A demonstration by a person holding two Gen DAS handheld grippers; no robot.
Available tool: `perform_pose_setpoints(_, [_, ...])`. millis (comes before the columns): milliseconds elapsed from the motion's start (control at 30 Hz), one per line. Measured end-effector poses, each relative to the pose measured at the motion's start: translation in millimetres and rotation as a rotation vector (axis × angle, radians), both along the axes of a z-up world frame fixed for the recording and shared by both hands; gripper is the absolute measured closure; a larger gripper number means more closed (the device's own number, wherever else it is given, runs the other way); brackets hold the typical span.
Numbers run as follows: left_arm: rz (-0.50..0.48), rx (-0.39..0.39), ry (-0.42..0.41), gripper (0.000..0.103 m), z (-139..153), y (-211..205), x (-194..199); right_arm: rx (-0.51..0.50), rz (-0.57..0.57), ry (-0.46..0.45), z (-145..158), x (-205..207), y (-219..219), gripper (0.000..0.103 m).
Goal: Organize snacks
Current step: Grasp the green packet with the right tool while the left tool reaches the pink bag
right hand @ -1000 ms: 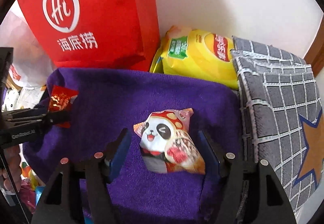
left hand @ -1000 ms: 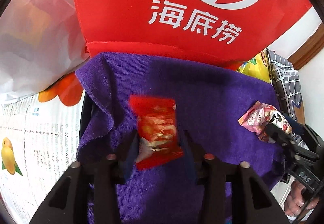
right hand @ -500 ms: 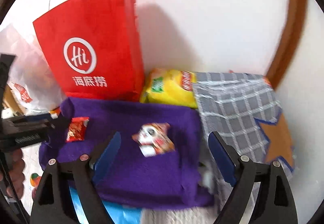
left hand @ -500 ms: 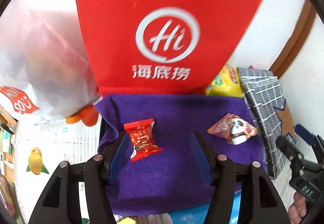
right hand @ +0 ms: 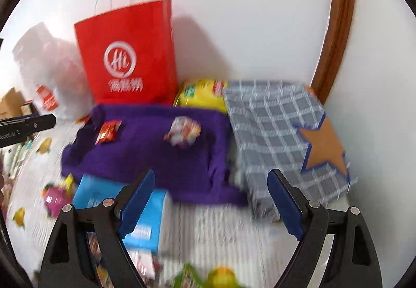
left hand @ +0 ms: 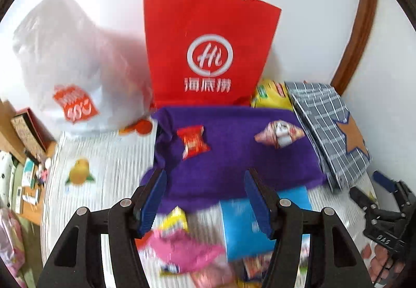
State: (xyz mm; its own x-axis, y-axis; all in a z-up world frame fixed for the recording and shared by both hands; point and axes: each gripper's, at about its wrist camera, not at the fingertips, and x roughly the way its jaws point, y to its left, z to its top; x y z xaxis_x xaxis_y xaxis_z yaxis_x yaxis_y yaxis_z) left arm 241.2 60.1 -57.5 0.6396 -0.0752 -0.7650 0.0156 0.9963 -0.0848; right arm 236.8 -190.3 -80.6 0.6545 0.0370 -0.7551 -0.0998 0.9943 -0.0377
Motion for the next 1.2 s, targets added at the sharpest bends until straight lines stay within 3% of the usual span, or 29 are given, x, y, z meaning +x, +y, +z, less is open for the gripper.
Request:
perform_pose_setpoints(167, [0.008, -0.033, 0.029, 0.043, -17.2, 1.4, -30.8, 0.041, 0.019, 0.055, -28.3, -35.0, -1.1, 0.017])
perform_pose_setpoints(300, [0.013, -0.045, 0.036, 0.043, -29.9, 3.1, -56.1, 0.048, 0.025, 0.093, -48.4, -52.0, 2.5, 0.027])
perform_pose_setpoints(633, [0.044, -0.053, 0.088, 0.043, -61.4, 13.4, -88.0, -0.017, 0.080, 0.146, -81.6, -77.0, 20.7, 0.036])
perform_pose_setpoints(933, [0.059, -0.083, 0.098, 0.043, -73.1, 22.9, -101.3, -0.053, 0.026, 0.143, -78.7, -100.7, -13.4, 0.036])
perform_pose_setpoints(1200, [0.075, -0.085, 0.105, 0.043, -77.3, 29.7, -109.1, 0.042, 0.073, 0.109, -79.6, -99.2, -14.1, 0.036])
